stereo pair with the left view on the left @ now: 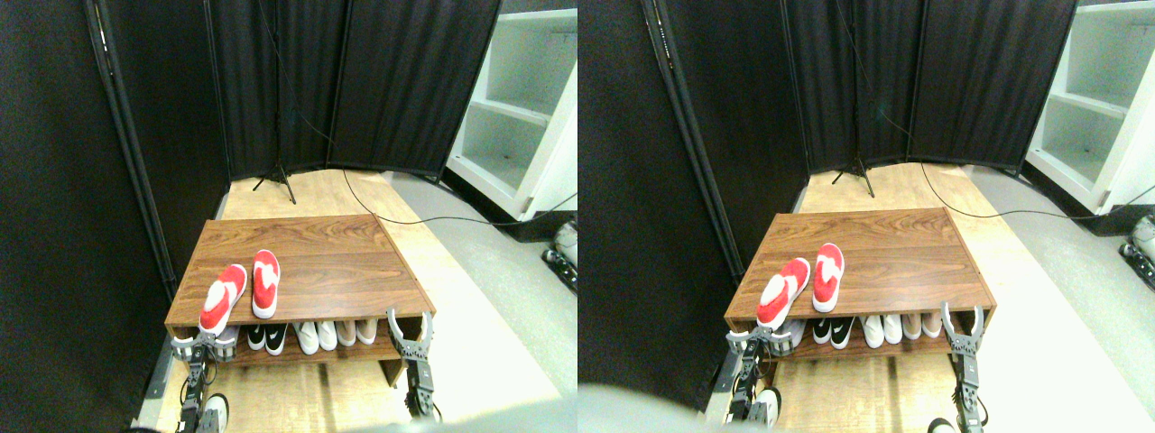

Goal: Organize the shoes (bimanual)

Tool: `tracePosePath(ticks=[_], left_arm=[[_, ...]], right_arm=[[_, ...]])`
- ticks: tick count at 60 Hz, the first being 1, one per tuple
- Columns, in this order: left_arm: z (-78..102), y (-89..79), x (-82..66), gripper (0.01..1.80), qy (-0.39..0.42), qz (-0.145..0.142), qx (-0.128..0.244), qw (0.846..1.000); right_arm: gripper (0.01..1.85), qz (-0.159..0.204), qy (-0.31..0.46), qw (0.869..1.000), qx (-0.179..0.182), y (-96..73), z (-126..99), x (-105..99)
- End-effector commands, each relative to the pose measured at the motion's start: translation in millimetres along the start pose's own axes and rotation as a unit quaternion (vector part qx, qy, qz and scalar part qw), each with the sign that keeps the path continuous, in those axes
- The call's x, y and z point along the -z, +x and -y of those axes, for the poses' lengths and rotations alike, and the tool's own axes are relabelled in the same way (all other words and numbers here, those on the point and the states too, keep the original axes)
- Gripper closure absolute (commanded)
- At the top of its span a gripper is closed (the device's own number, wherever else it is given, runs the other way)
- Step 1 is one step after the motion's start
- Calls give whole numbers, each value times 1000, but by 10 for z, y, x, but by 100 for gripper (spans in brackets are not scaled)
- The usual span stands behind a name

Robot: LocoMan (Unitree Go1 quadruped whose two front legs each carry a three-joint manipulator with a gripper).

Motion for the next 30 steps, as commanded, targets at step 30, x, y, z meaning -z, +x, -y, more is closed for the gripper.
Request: tracePosePath(ticks=[30], left_arm=[[50, 347, 170, 2, 10, -15, 1, 1000]], right_arm=[[139, 18, -2, 1000, -18, 25, -57, -50]])
